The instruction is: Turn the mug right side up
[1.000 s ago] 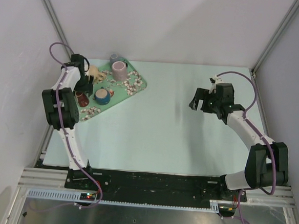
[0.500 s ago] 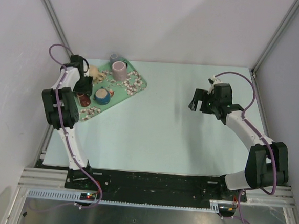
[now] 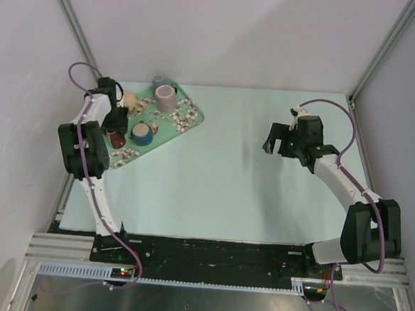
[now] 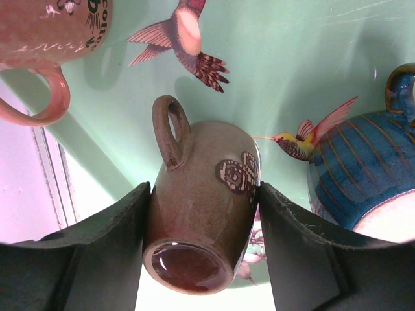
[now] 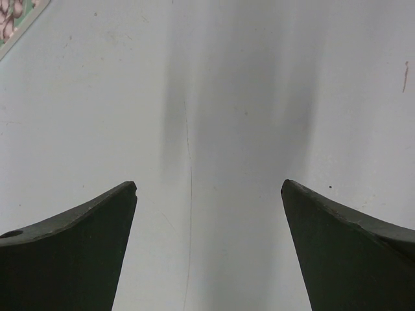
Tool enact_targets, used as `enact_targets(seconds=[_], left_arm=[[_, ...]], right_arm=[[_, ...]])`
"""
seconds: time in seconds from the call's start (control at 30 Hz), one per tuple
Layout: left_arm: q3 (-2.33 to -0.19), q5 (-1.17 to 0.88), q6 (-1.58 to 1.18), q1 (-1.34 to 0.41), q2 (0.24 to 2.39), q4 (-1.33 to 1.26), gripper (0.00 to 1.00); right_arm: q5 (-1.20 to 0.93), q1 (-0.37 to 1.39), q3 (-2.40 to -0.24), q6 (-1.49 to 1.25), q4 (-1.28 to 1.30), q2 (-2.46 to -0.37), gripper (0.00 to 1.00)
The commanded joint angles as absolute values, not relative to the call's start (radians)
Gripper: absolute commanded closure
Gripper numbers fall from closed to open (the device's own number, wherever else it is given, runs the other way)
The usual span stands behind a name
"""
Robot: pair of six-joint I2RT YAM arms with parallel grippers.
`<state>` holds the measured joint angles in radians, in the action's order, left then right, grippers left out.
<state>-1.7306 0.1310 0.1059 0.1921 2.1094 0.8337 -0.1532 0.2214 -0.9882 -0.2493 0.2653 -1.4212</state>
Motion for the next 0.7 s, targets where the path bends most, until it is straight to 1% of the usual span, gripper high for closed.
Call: enact_targets(seconds=[0.0, 0.13, 0.53, 0.67], left_arm=[[-1.737, 0.131, 0.130, 0.202, 2.064, 0.844, 0.97], [-1.728, 0.130, 0.138, 0.207, 2.004, 0.845, 1.00], [-1.651, 0.074, 0.143, 0.208, 1.881, 0.845, 1.00], [-1.647, 0.044, 0.137, 0.208, 1.825, 0.847, 1.00]], right_arm=[[-0.135, 0.228, -1.030, -0.247, 0.256, -1.370, 0.00], [-0.157, 0.244, -1.043, -0.272, 0.247, -1.356, 0.00], [-0.164, 0.345, -1.099, -0.292, 0.204, -1.382, 0.00], [-0.212, 0.378, -1.119, -0.353, 0.167, -1.409, 0.00]])
